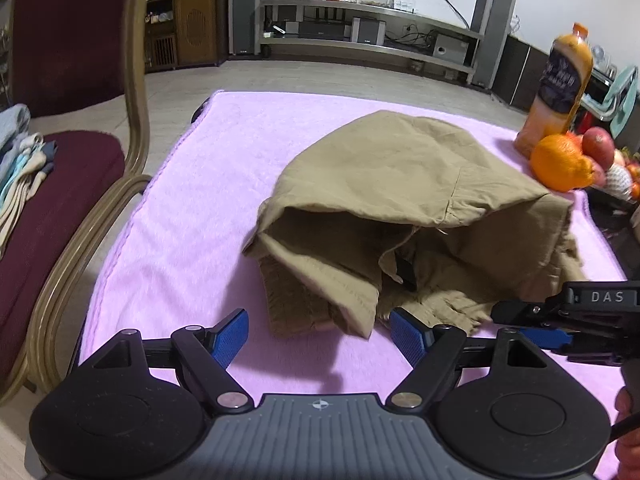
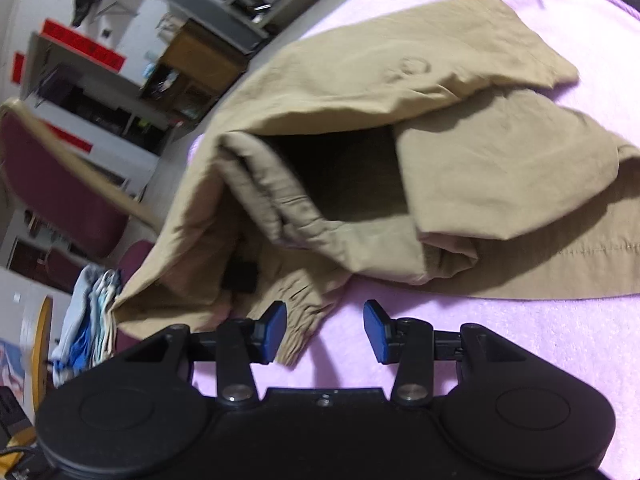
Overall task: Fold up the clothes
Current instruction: 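Reach into the khaki trousers and close both grippers on the waistband edges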
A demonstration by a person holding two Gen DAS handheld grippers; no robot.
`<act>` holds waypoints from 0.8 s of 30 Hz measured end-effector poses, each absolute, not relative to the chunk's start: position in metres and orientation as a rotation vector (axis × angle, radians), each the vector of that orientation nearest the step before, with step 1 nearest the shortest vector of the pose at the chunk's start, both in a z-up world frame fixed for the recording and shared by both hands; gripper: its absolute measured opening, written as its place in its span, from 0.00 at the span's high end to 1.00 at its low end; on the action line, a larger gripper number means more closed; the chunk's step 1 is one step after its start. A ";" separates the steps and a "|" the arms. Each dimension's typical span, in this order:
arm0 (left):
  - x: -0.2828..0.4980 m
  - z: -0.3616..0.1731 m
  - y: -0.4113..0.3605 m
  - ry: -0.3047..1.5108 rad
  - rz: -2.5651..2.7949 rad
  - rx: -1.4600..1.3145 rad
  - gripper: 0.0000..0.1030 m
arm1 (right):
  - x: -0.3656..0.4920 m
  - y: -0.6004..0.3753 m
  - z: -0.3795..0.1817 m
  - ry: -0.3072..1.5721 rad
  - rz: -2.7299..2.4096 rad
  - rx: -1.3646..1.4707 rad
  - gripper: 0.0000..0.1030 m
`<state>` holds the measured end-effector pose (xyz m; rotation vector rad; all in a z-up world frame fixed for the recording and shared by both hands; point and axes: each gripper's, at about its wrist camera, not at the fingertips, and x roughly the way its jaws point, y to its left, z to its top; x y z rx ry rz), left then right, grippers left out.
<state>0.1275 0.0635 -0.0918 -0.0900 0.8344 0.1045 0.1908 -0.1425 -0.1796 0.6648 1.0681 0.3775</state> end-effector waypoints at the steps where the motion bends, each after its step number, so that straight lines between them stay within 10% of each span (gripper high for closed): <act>1: 0.132 -0.095 0.060 0.831 0.114 -0.065 0.26 | 0.192 -0.141 -0.182 1.060 0.363 0.655 0.59; 13: 0.160 -0.131 0.022 0.739 0.207 0.255 0.28 | 0.201 -0.120 -0.194 0.865 0.331 0.541 0.59; 15: 0.162 -0.136 0.017 0.732 0.233 0.319 0.40 | 0.198 -0.114 -0.190 0.865 0.325 0.479 0.60; 17: 0.164 -0.136 0.017 0.738 0.263 0.356 0.80 | 0.196 -0.108 -0.184 0.865 0.303 0.407 0.93; 24: 0.168 -0.062 0.070 0.793 0.200 0.132 0.92 | 0.184 -0.121 -0.108 0.795 0.354 0.459 0.97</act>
